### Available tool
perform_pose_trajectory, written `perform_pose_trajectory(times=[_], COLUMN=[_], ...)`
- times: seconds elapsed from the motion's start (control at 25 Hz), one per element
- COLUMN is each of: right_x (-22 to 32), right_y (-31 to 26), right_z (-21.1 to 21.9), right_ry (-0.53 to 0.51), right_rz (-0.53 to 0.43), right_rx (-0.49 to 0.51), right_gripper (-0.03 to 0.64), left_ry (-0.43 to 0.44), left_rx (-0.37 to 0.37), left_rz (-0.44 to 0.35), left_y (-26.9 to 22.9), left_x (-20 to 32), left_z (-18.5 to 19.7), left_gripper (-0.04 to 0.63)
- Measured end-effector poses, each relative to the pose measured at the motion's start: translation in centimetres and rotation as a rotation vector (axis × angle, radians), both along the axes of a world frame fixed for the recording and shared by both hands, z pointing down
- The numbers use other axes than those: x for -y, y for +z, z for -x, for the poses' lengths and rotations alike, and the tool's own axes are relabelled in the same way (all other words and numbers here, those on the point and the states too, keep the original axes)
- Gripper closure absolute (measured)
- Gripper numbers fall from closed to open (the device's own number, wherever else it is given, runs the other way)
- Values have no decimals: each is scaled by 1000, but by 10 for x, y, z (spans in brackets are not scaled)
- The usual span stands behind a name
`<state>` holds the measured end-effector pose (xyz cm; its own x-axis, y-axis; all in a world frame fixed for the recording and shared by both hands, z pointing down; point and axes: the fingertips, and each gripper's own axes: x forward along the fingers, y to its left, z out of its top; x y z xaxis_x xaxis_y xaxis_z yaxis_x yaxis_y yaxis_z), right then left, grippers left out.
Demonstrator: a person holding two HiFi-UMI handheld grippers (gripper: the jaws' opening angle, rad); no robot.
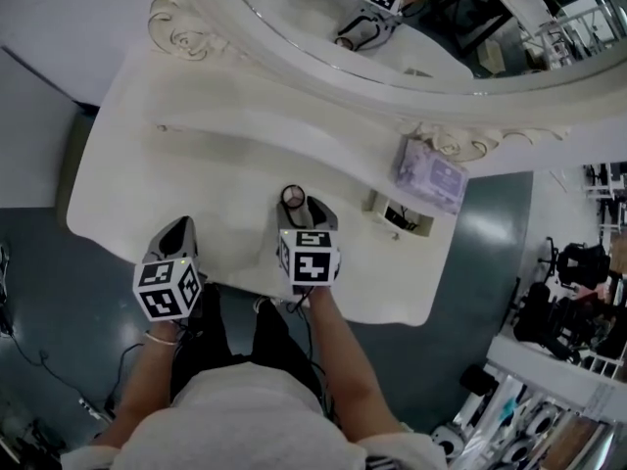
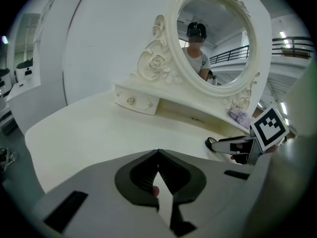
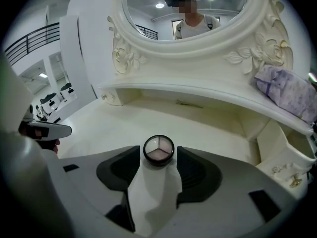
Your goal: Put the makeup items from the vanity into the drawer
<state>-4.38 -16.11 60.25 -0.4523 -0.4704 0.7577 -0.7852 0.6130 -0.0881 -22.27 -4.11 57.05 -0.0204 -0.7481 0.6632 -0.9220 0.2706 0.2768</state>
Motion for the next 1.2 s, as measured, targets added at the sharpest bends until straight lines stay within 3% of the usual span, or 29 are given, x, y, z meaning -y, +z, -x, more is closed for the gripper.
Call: perform_pose_trajectory(times=[0.56,0.88,1.2], right_x=[8,6,9], right_y=[12,9,-10], right_z=[5,6,-9], right_ry=[2,12,79], right_rz=[6,29,-10], right_rx=[-59,-42,19], right_gripper=[397,400,400], left_ry=[28,62,130], left_rx=[-25,-19,-2], left_rz=[2,8,0], left_y=[12,12,3], left_x=[19,27,39], left_z=[-3,-9,-28], left_gripper=[592,592,592])
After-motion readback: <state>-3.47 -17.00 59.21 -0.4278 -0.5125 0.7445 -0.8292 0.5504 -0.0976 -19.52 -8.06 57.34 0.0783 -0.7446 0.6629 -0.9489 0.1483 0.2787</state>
